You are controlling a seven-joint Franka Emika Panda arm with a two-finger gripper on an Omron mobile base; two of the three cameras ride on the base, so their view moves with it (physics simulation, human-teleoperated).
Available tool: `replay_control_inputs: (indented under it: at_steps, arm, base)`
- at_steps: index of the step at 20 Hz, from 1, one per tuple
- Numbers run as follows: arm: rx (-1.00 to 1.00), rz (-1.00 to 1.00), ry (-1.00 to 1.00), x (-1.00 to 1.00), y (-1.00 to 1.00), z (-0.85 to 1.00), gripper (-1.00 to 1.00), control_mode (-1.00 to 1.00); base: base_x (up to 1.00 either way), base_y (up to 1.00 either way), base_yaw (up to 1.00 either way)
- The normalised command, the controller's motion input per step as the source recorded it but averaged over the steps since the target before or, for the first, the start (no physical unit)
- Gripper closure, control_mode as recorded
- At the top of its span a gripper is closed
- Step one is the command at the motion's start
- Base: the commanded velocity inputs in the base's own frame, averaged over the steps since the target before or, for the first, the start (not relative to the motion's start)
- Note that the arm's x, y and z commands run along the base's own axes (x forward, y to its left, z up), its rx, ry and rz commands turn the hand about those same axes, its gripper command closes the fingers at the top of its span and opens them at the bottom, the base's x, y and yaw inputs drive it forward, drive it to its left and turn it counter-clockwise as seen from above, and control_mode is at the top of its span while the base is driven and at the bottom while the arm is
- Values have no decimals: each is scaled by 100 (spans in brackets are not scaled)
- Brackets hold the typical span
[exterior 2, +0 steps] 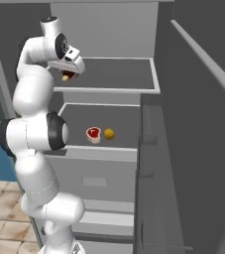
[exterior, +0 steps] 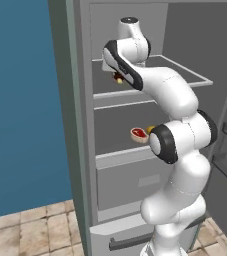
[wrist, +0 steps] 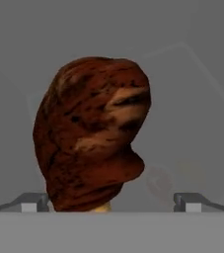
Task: Place one lemon and one steak in each tupperware on the nearby counter, to pack two identical lunches.
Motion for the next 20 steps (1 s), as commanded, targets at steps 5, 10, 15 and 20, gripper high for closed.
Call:
replay_control_inputs:
  at_steps: [5,10,15,20]
  arm:
    - [0,0,-16,11,1,-94,-100,-100]
    - [0,0,-16,37,-27,-66,-100,-100]
    - [0,0,-4,49,-32,-35,100,-100]
    - [2,0,1,26,-29,-21,100,-100]
  base:
    - [0,0,0]
    - [0,0,0]
    - [0,0,0]
    - [0,0,0]
